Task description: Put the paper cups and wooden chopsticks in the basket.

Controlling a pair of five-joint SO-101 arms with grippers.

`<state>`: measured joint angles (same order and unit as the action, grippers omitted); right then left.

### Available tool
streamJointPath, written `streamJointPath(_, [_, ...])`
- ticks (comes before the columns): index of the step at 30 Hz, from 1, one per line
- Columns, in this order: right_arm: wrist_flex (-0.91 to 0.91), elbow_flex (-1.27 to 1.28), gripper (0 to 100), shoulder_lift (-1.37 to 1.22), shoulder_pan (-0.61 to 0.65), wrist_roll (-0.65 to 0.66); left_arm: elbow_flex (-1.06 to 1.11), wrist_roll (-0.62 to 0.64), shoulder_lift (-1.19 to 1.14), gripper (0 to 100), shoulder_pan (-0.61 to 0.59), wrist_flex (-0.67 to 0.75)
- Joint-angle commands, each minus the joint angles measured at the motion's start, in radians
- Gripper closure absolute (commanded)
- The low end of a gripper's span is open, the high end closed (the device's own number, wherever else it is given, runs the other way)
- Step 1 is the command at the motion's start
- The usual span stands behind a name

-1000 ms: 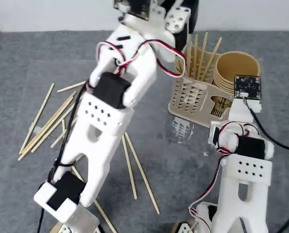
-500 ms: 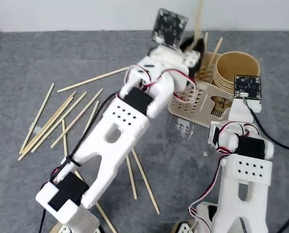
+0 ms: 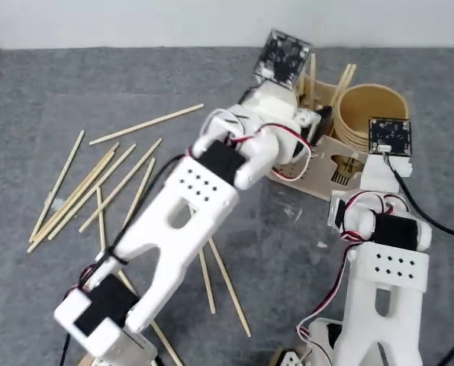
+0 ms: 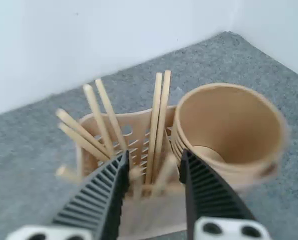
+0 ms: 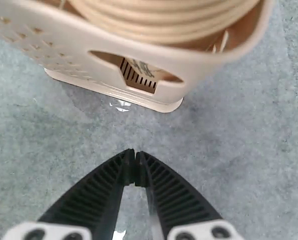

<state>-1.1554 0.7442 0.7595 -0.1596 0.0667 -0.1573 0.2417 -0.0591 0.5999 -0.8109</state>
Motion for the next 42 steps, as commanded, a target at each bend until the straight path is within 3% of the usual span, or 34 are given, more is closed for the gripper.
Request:
streamJointPath(1, [0.019, -0.009, 99.0, 0.035, -0.005, -0.005, -0.122, -0.052, 0.135, 83, -0.044, -0.150])
streamJointPath(6, [0.019, -0.008, 99.0, 0.033, -0.004, -0.006, -0.124, -0.133, 0.269, 84, -0.157, -0.285])
streamJointPath(11, [0.019, -0.006, 99.0, 0.024, 0.016, -0.006, -0.124, -0.203, 0.362, 84, -0.341, -0.463])
streamJointPath(16, [0.019, 0.015, 99.0, 0.024, 0.067, -0.009, -0.111, -0.350, 0.373, 84, -0.545, -0.612])
streamJointPath(21, [0.019, 0.021, 99.0, 0.024, 0.093, -0.009, 0.005, -0.526, 0.328, 84, -0.707, -0.623])
streamJointPath(27, [0.019, 0.021, 99.0, 0.024, 0.093, -0.009, 0.068, -0.732, 0.143, 83, -0.821, -0.626])
streamJointPath(32, [0.018, 0.023, 99.0, 0.022, 0.093, -0.009, 0.065, -0.841, -0.035, 71, -0.887, -0.623])
streamJointPath(36, [0.018, 0.023, 99.0, 0.022, 0.093, -0.008, -0.005, -0.945, -0.152, 71, -0.931, -0.624])
streamJointPath(42, [0.018, 0.023, 99.0, 0.022, 0.093, -0.005, -0.160, -1.005, -0.359, 70, -0.962, -0.623])
